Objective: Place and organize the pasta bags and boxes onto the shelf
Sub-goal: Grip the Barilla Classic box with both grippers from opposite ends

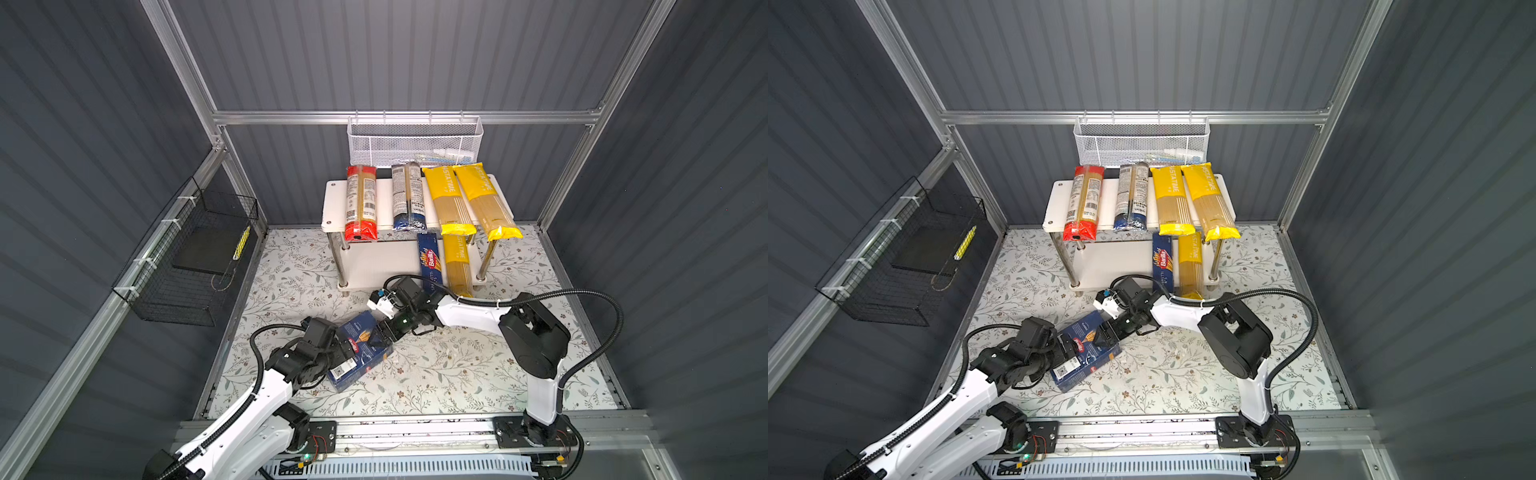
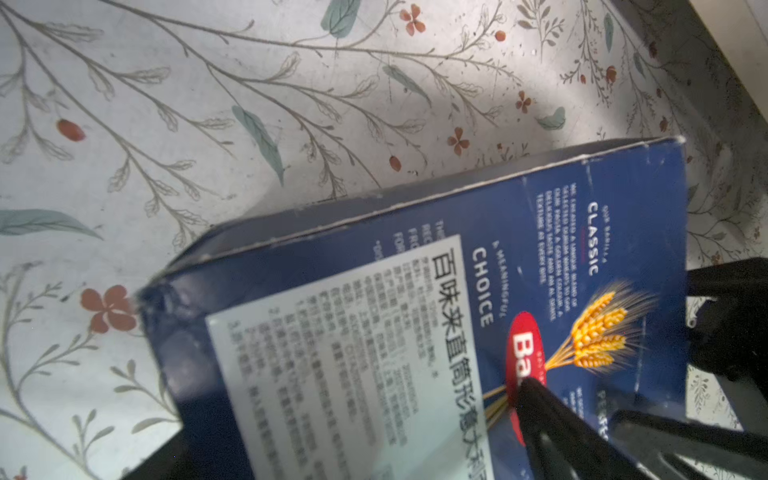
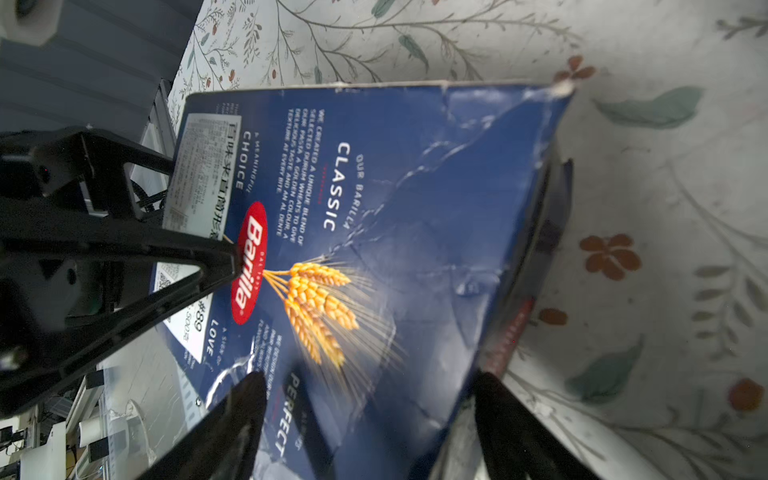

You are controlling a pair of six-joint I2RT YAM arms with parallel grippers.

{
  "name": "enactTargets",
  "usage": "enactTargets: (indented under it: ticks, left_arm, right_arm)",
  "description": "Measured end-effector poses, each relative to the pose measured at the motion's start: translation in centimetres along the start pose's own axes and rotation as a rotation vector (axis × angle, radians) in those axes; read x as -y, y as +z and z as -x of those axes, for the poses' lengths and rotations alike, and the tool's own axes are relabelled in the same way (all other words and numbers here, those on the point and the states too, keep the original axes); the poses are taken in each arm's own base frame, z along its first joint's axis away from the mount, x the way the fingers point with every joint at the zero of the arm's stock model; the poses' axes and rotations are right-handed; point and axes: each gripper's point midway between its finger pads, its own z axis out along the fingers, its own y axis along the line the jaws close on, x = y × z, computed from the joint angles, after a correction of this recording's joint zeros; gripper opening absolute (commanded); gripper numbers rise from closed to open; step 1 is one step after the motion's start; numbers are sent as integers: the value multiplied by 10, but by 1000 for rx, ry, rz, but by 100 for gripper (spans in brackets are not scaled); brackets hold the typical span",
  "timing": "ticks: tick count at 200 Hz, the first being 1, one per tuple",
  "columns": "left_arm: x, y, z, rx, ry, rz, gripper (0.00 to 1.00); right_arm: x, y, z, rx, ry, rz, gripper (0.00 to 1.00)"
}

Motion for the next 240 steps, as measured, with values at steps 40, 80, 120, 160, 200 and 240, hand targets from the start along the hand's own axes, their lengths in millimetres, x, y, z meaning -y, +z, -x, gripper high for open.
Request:
enactTargets:
  ticks: [40, 80, 120, 160, 200, 240]
  left_arm:
    - [8, -1, 3, 11, 20, -39, 99]
    - [14, 0, 3, 4, 51, -60, 99]
    - [18, 2, 5, 6, 68, -70, 99]
    - [29, -6, 12, 14, 115, -90, 99]
    - [48, -15, 25, 48, 157, -133, 99]
    - [52, -9, 25, 38, 164, -139, 99]
  right_arm:
    - [-6, -10, 1, 19, -7, -4, 80]
    - [-12, -17, 5, 38, -16, 0, 79]
    - [-9, -17, 2, 33, -5, -10, 79]
    - [-9, -24, -3, 41, 1, -25, 79]
    - [-5, -32, -5, 54, 15, -42, 79]
    - [-8, -42, -4, 74, 35, -43, 79]
